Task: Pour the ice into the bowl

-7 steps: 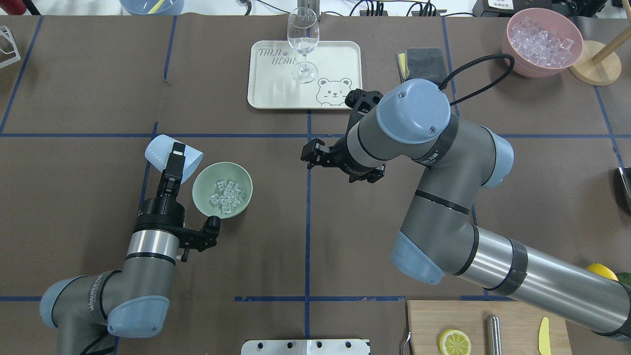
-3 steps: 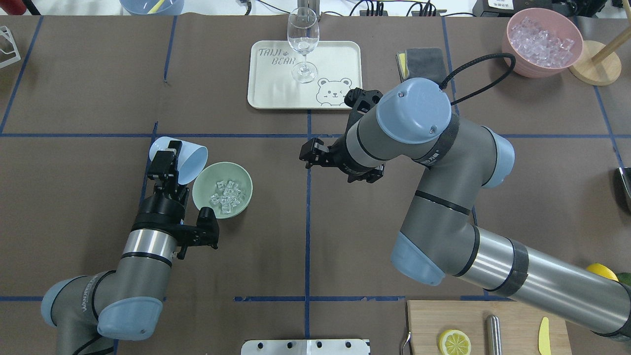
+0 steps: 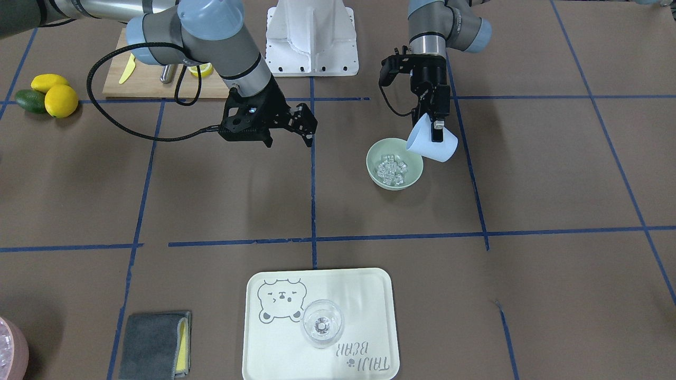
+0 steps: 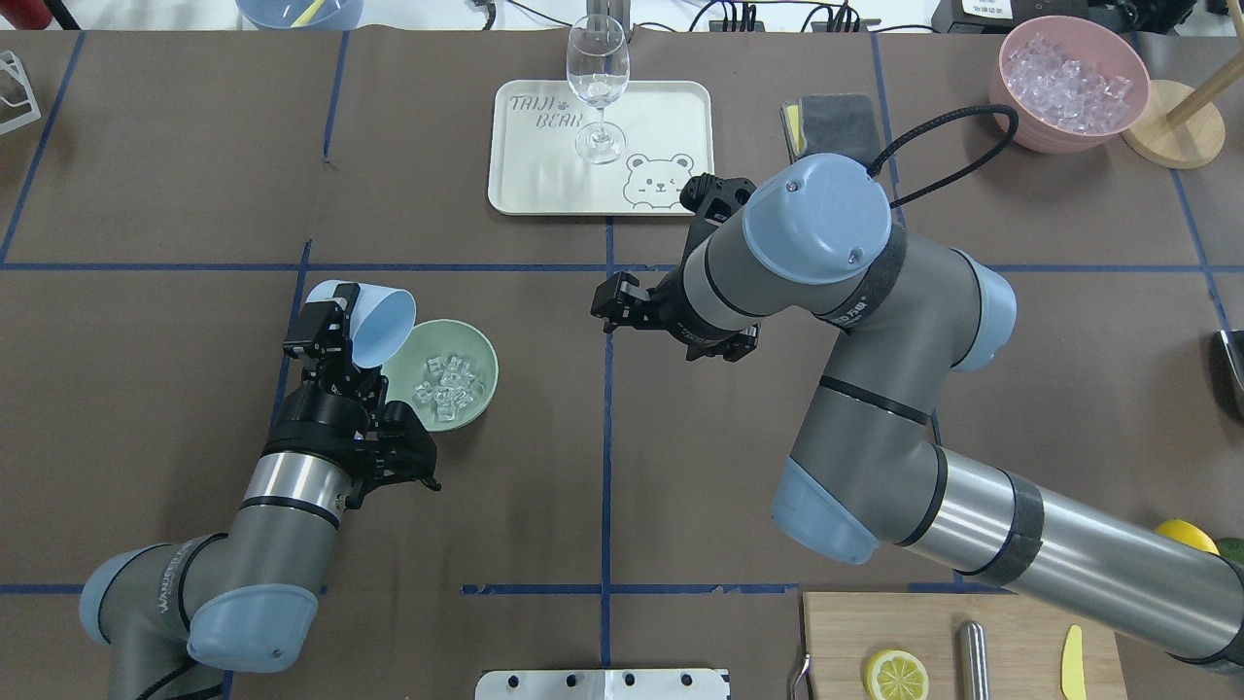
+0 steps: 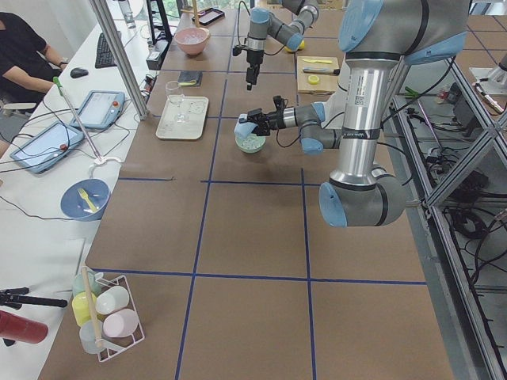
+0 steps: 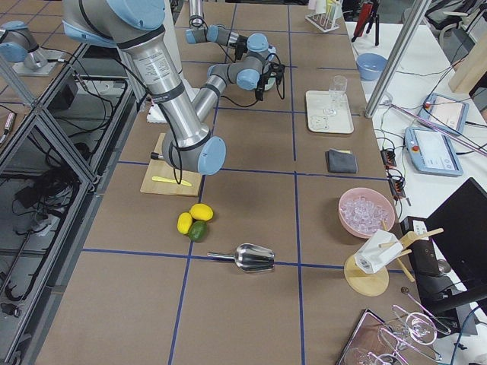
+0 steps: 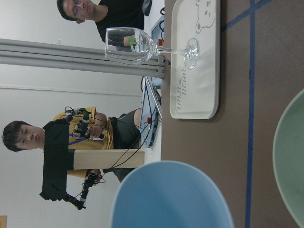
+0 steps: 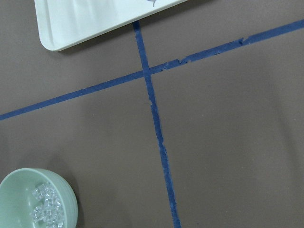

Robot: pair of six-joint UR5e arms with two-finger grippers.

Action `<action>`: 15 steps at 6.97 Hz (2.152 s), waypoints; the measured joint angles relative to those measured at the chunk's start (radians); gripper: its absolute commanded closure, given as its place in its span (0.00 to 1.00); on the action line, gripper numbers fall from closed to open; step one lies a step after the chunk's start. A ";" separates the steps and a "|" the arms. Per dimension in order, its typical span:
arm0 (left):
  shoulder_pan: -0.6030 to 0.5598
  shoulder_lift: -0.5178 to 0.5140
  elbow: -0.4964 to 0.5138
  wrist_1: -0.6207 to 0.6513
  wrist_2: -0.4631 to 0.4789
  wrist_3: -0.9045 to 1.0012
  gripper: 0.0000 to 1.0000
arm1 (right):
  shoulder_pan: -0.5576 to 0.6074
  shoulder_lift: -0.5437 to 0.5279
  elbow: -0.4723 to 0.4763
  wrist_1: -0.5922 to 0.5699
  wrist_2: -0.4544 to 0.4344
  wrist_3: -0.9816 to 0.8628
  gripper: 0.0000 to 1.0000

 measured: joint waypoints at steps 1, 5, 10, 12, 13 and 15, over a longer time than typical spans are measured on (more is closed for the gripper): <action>-0.002 0.003 -0.003 0.000 -0.036 -0.072 1.00 | 0.001 0.000 0.000 0.000 0.000 -0.001 0.00; -0.014 0.024 -0.028 0.000 -0.209 -0.398 1.00 | 0.004 0.000 0.000 -0.002 -0.002 -0.001 0.00; -0.108 0.099 -0.067 0.000 -0.352 -0.709 1.00 | 0.005 0.003 0.002 -0.003 -0.002 0.000 0.00; -0.158 0.150 -0.082 0.000 -0.390 -0.732 1.00 | 0.005 0.003 0.007 -0.004 -0.002 0.000 0.00; -0.182 0.179 -0.096 -0.004 -0.411 -0.735 1.00 | 0.008 0.000 0.016 -0.005 -0.001 0.000 0.00; -0.236 0.254 -0.112 -0.046 -0.461 -0.733 1.00 | 0.026 -0.038 0.076 -0.037 0.027 -0.004 0.00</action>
